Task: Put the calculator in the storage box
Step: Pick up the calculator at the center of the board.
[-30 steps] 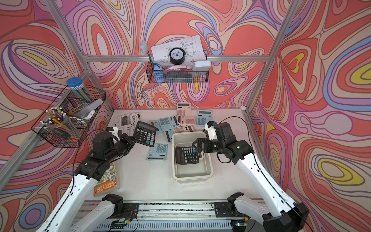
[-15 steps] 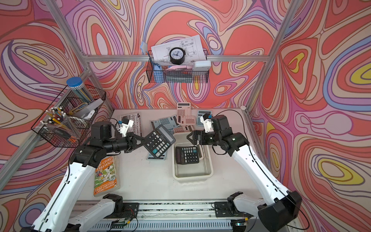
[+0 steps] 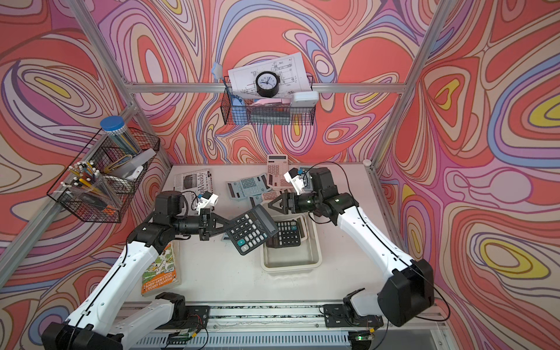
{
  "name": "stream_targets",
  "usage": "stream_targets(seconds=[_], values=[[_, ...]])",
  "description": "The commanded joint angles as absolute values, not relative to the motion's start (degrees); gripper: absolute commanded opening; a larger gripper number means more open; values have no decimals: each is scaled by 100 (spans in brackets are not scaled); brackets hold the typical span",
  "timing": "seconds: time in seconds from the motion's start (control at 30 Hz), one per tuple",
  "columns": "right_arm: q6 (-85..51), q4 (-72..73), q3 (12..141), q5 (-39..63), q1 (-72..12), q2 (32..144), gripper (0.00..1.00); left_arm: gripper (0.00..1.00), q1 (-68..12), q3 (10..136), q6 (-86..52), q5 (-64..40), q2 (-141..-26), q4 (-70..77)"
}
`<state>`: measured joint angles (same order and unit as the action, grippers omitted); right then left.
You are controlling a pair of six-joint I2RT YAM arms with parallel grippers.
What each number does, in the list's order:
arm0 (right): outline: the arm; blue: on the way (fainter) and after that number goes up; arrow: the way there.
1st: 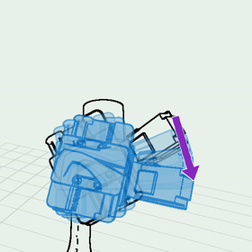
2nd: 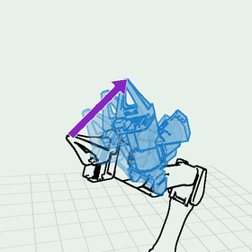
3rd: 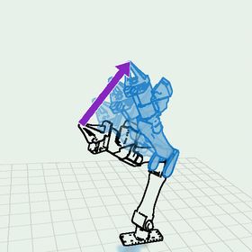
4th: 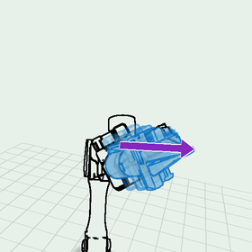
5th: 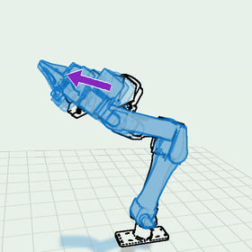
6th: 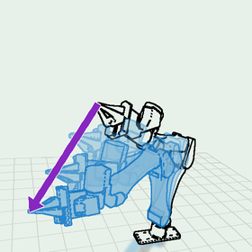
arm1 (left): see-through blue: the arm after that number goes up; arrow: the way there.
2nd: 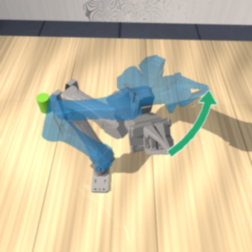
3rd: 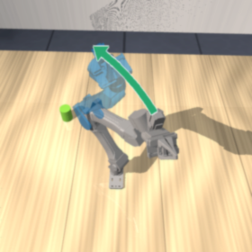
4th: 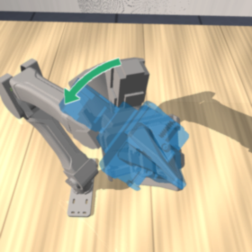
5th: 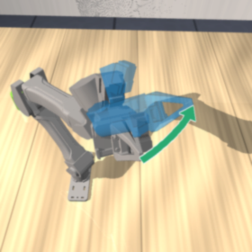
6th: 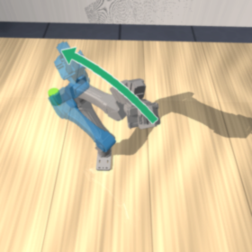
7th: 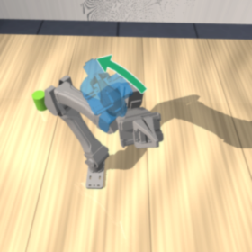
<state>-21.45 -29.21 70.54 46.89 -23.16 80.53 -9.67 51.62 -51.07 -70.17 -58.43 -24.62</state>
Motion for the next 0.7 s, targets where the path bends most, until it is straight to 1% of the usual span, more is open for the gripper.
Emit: stream_targets(seconds=[0.0,0.13,0.23,0.37,0.47,0.57,0.67], values=[[-2111,-2741,7034,5497,-2294,8023,71,0,-931,5049,-5311,-7448,-5848,-1879],[-2138,-2648,6913,5945,-2294,8022,63,0,-932,4993,-5326,-7449,-5918,-1802],[-2129,-2687,6857,6077,-2314,8015,56,0,-932,4982,-5309,-7440,-5979,-1767],[-2058,-2837,6794,6110,-2401,8065,49,0,-932,4977,-5326,-7427,-6003,-1693],[-2047,-2865,6767,6076,-2464,8093,46,0,-931,4960,-5335,-7427,-6017,-1645],[-2053,-2874,6793,6039,-2522,8126,41,0,-932,4941,-5344,-7427,-6017,-1603],[-2066,-2900,6835,5965,-2572,8153,33,0,-929,4926,-5345,-7427,-6012,-1592]])
